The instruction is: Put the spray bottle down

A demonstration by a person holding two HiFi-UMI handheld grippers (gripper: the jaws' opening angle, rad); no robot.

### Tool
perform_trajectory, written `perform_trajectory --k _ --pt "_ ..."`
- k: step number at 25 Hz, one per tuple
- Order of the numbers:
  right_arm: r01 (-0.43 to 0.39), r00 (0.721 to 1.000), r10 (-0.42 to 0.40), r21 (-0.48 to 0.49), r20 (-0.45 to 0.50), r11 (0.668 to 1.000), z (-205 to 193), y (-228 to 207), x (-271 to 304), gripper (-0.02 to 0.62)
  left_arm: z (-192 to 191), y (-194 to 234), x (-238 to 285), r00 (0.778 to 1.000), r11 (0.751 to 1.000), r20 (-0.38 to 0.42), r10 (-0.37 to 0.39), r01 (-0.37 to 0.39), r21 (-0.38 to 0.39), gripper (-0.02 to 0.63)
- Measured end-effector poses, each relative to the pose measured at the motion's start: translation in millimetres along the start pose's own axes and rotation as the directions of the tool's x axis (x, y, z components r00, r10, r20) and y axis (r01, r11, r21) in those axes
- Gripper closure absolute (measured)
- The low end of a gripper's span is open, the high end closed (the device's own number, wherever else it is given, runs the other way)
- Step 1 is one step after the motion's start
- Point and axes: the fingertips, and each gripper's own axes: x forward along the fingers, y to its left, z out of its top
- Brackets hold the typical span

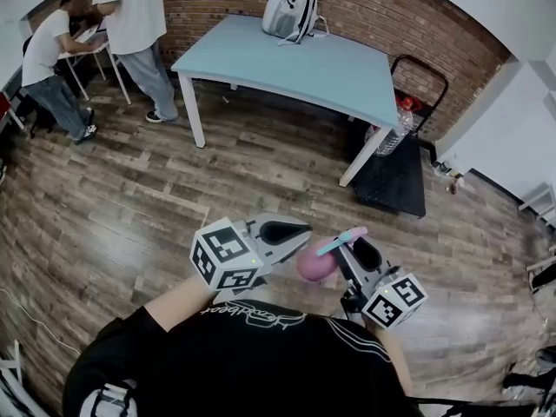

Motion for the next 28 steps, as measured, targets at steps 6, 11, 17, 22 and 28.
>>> perform_trajectory --k 6,11,17,22,28 --pt "-0.032 0.999 0.032 0.000 -0.008 0.999 0.6 5.6 17.7 0.457 2.0 10.6 -14.5 0.999 1.000 0.011 0.030 -0.030 -0.003 0.600" --pt "-0.045 0.999 0.045 0.010 -0.007 0.999 -3.5 11.0 32.6 0.457 0.2 23.5 -33.5 0.997 0.997 0.023 0.075 -0.075 -0.022 0.600" --pt "-0.042 0.999 0.042 -0.017 0.013 0.999 14.1 10.6 50.5 0.457 12.3 48.4 -47.3 0.993 0.993 0.033 0.112 -0.111 -0.026 0.598" --pt "-0.019 1.000 0.019 0.006 0.010 1.000 10.0 -17.2 44.8 0.457 14.7 58.2 -15.9 0.996 0.996 0.037 0.083 -0.083 -0.014 0.600" --pt "-0.006 1.000 0.006 0.075 0.007 0.997 7.9 -100.0 52.3 0.457 0.4 99.7 59.5 0.994 0.993 -0.023 0.108 -0.109 -0.054 0.598"
